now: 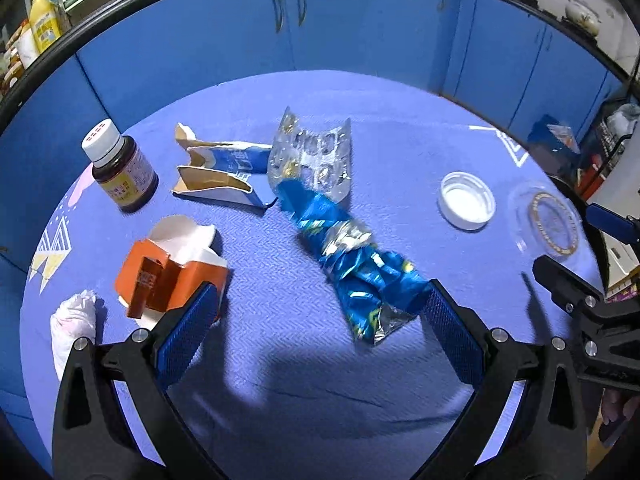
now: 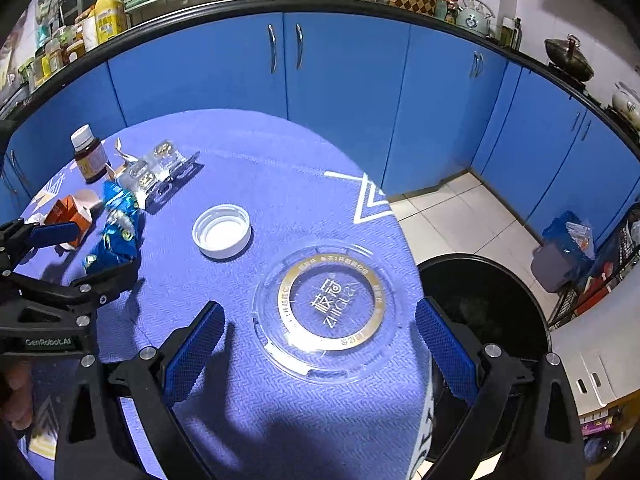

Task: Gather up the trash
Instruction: 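Grasp the blue foil wrapper with the left tool while the right tool grasps the clear round lid, then carry both items over the black bin and open the right tool to drop the lid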

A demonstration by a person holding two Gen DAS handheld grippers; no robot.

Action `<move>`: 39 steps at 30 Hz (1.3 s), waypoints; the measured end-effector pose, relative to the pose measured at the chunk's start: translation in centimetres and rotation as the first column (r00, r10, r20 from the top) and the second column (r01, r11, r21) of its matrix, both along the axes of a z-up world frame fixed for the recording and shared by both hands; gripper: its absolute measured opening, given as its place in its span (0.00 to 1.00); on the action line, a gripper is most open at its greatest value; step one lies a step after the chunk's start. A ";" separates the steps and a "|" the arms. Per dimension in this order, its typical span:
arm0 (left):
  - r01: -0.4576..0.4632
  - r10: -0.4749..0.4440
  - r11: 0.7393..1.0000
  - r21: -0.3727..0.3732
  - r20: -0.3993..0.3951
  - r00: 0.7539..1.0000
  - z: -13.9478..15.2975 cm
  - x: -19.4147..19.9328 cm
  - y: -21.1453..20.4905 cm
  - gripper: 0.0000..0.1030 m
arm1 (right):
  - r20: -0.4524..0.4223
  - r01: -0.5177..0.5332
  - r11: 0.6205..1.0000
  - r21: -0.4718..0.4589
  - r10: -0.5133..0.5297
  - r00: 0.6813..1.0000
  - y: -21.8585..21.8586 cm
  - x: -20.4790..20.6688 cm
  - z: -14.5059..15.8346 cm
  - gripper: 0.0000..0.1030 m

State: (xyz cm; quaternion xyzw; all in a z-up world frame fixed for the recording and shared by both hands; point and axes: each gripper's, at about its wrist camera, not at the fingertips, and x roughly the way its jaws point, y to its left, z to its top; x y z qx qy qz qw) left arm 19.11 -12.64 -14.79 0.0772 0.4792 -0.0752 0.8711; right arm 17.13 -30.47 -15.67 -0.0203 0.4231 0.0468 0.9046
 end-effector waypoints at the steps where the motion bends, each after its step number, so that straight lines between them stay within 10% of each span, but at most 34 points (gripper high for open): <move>1: -0.002 0.002 1.000 -0.002 -0.008 1.000 -0.2 0.2 0.0 0.95 | -0.009 -0.002 1.000 0.001 0.002 1.000 0.1 0.1 -0.2 0.91; 7: 0.004 -0.004 0.999 -0.045 -0.001 1.000 -0.1 0.3 0.5 0.72 | -0.029 -0.027 0.999 0.037 0.028 0.999 0.0 0.2 -0.4 0.78; 11: 0.016 -0.016 0.999 -0.047 0.007 1.000 0.6 0.3 0.6 0.36 | -0.020 -0.048 0.998 0.041 0.048 0.999 0.3 -0.1 -0.3 0.76; 39: 0.133 -0.118 0.989 -0.066 0.187 0.975 8.5 -3.9 -3.6 0.32 | 0.166 -0.012 1.000 -0.023 0.016 0.986 -2.1 -5.7 7.7 0.71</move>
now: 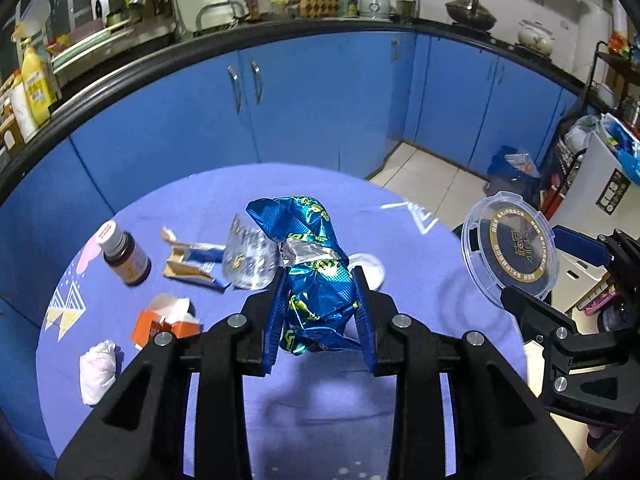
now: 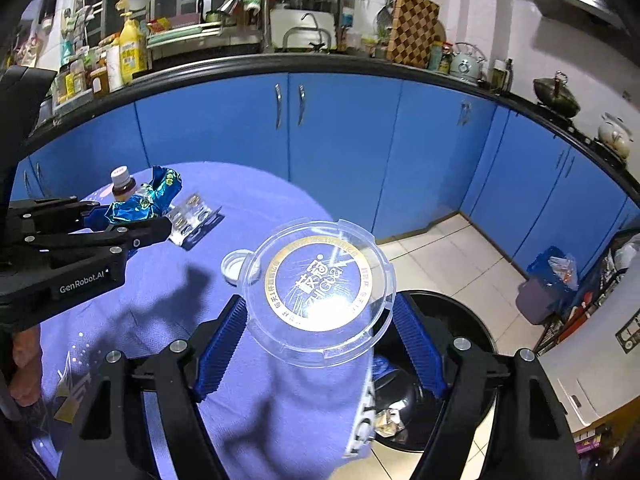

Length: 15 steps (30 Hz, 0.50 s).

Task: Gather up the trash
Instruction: 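Carry both items over the black bin and open the right tool to drop the lid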

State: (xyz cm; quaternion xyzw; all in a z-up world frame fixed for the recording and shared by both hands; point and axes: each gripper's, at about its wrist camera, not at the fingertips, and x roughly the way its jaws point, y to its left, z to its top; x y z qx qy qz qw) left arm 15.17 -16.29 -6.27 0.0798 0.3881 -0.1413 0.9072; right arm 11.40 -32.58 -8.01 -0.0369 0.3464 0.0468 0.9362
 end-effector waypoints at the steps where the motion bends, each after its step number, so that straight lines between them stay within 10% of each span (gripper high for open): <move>1: 0.007 -0.007 1.000 0.001 0.006 1.000 0.3 -0.2 -0.3 0.32 | 0.007 0.007 1.000 -0.001 -0.007 1.000 -0.3 -0.3 0.3 0.71; 15: 0.097 -0.098 0.995 0.016 0.074 0.992 3.3 -1.0 -5.2 0.32 | 0.077 0.077 0.997 -0.012 -0.076 0.994 -3.3 -2.6 2.8 0.71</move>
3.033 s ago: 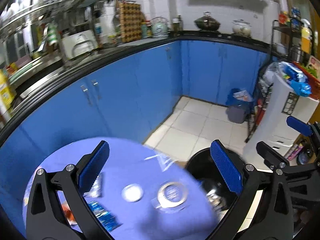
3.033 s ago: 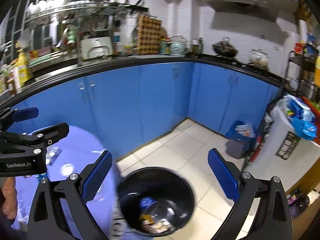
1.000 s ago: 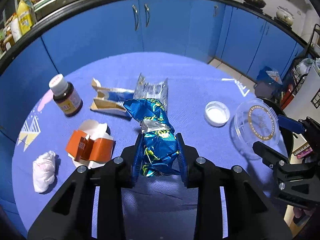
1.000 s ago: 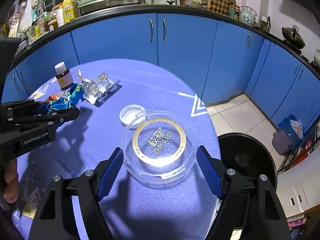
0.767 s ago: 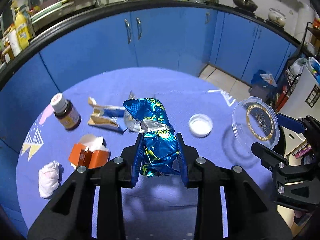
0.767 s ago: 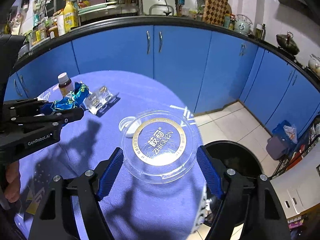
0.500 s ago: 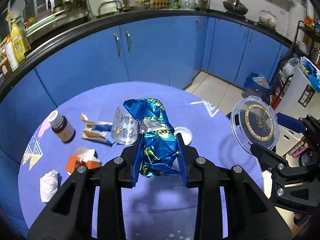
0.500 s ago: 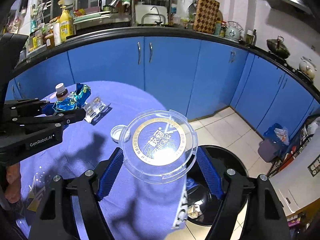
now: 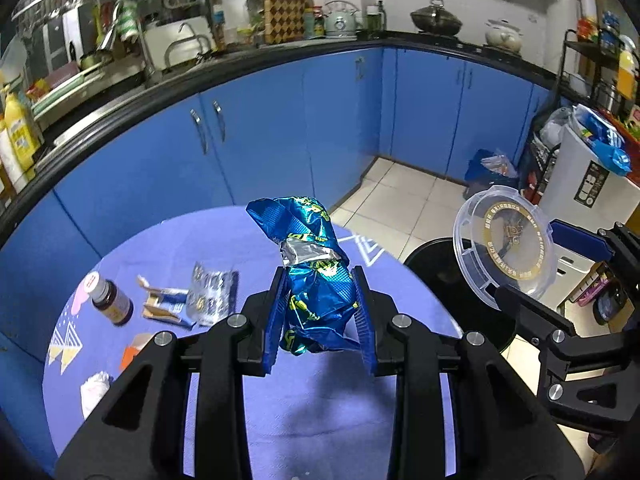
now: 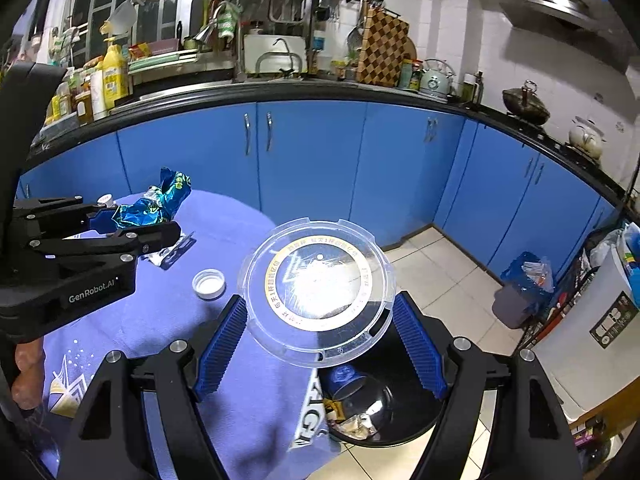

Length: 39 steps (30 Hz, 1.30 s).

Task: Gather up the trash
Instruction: 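Carry both items over the black bin and open the right tool to drop the lid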

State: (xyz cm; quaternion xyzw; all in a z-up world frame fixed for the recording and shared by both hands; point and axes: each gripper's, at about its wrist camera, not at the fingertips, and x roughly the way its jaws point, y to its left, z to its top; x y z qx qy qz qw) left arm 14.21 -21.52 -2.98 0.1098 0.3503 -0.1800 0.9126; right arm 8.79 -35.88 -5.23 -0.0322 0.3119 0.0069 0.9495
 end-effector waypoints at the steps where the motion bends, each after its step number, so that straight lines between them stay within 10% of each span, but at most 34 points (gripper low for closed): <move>1: 0.006 -0.006 1.000 0.001 0.004 1.000 0.2 -0.1 -0.4 0.32 | 0.002 0.005 1.000 0.000 -0.005 1.000 -0.2 -0.1 0.1 0.71; 39: 0.115 -0.108 0.993 -0.040 0.139 0.984 6.7 2.1 -9.0 0.32 | 0.086 0.141 0.990 0.018 -0.142 0.986 -9.5 1.8 4.1 0.72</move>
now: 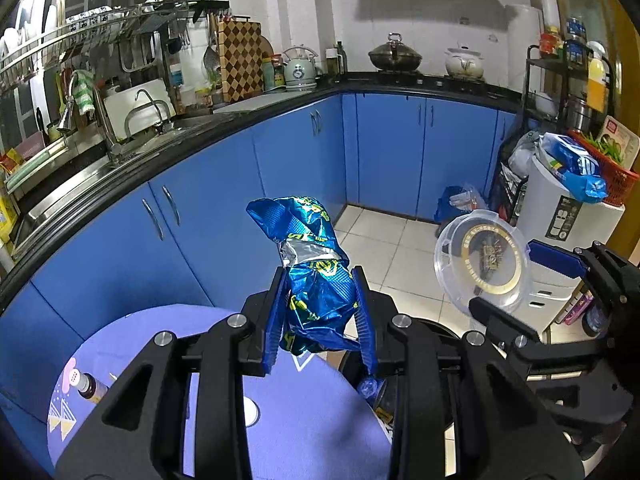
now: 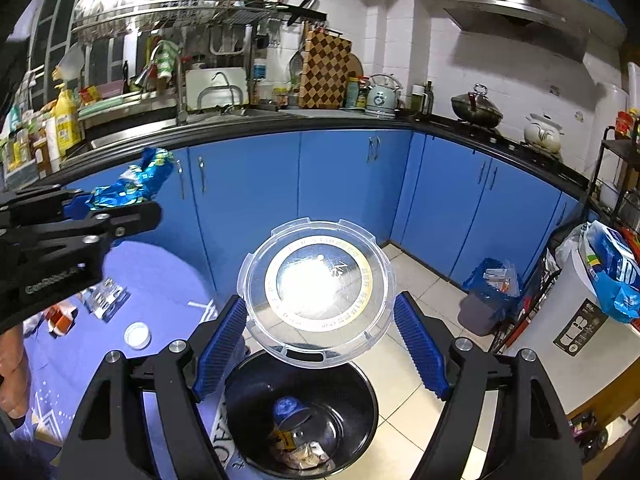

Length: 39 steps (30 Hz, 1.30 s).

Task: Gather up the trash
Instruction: 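Carry both items over the black bin and open the right tool to drop the lid, then open the left tool over the bin to drop the blue foil wrapper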

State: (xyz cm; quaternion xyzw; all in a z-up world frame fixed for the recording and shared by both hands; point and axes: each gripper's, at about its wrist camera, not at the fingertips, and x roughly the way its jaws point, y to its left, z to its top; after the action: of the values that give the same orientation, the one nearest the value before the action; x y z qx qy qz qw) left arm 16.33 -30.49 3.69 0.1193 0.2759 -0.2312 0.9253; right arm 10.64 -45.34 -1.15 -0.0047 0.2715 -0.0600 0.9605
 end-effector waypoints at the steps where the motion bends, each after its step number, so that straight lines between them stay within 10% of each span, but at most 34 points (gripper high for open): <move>1: -0.002 0.002 1.000 -0.003 -0.001 1.000 0.1 0.2 0.0 0.32 | -0.002 0.001 1.000 0.006 -0.001 1.000 -0.4 0.3 -0.1 0.73; 5: -0.009 0.009 1.000 -0.008 0.000 1.000 0.2 0.8 -0.1 0.32 | 0.011 0.011 1.000 -0.004 -0.011 1.000 -1.0 1.0 -0.3 0.92; 39: 0.118 -0.118 0.992 0.034 -0.007 0.993 -1.1 -0.2 -8.5 0.33 | 0.013 0.170 0.985 -0.035 -0.170 0.985 -6.4 -3.7 -1.7 0.93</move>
State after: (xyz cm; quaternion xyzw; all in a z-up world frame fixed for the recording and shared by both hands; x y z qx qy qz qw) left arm 16.16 -39.00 2.54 0.1506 0.2747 -0.2809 0.9072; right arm 6.98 -51.77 -2.83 0.0017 0.2650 -0.1466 0.9530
